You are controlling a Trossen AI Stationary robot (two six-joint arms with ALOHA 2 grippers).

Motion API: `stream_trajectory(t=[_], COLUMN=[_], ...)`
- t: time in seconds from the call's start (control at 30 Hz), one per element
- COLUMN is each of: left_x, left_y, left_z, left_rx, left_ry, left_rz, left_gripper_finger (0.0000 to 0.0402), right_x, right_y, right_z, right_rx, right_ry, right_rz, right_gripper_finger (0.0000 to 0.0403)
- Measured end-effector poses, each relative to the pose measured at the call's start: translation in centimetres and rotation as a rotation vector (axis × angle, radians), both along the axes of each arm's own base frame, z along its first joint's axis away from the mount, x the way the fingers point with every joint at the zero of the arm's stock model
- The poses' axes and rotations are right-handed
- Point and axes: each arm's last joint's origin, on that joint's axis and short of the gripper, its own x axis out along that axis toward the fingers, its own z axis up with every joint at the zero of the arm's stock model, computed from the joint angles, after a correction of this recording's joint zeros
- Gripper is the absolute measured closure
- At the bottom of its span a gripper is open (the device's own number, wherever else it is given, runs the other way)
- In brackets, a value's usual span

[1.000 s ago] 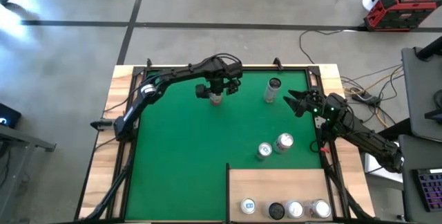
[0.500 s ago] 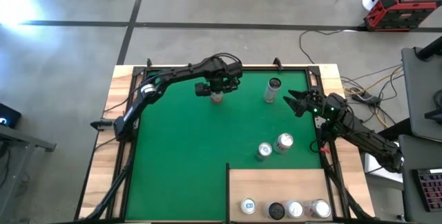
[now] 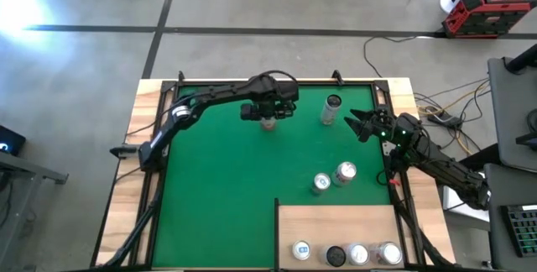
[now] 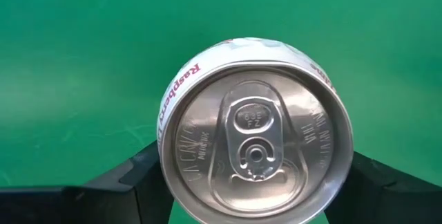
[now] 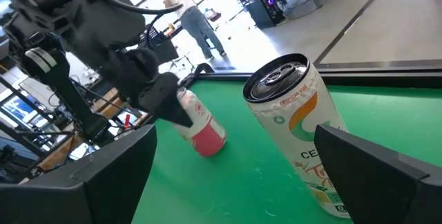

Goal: Place canned beverage on shelf
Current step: Move the pink-white soda can near the shelf

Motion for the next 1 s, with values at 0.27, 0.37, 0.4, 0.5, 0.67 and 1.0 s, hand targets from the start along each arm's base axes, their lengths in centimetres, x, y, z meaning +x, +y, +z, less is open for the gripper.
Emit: stream_trajectory(t=[0.27,0.37,0.4,0.5,0.67,1.0], left_x=[1.7,2.1,2.2,2.5,2.8,2.5], left_y=[-4.0,-5.7,-6.3,-7.7,-10.1,-14.5], left_z=[0.2,0.2,0.2,0.2,0.2,0.1], left_rx=[0.021,0.022,0.023,0.02,-0.019,-0.072], left_ry=[-0.037,-0.046,-0.047,-0.049,-0.061,-0.017], left_rz=[-0.18,-0.218,-0.229,-0.241,-0.27,-0.317], left_gripper_finger=[0.014,0.014,0.014,0.014,0.014,0.0122], right_x=[0.0,0.0,0.0,0.0,0.0,0.0], right_y=[0.0,0.0,0.0,0.0,0.0,0.0], right_z=[0.0,0.0,0.0,0.0,0.0,0.0], right_rx=[0.0,0.0,0.0,0.0,0.0,0.0], right_ry=[0.0,0.0,0.0,0.0,0.0,0.0], right_rz=[0.001,0.0,0.0,0.0,0.0,0.0], right_gripper_finger=[0.0019,0.0019,0.0019,0.0019,0.0019,0.0019])
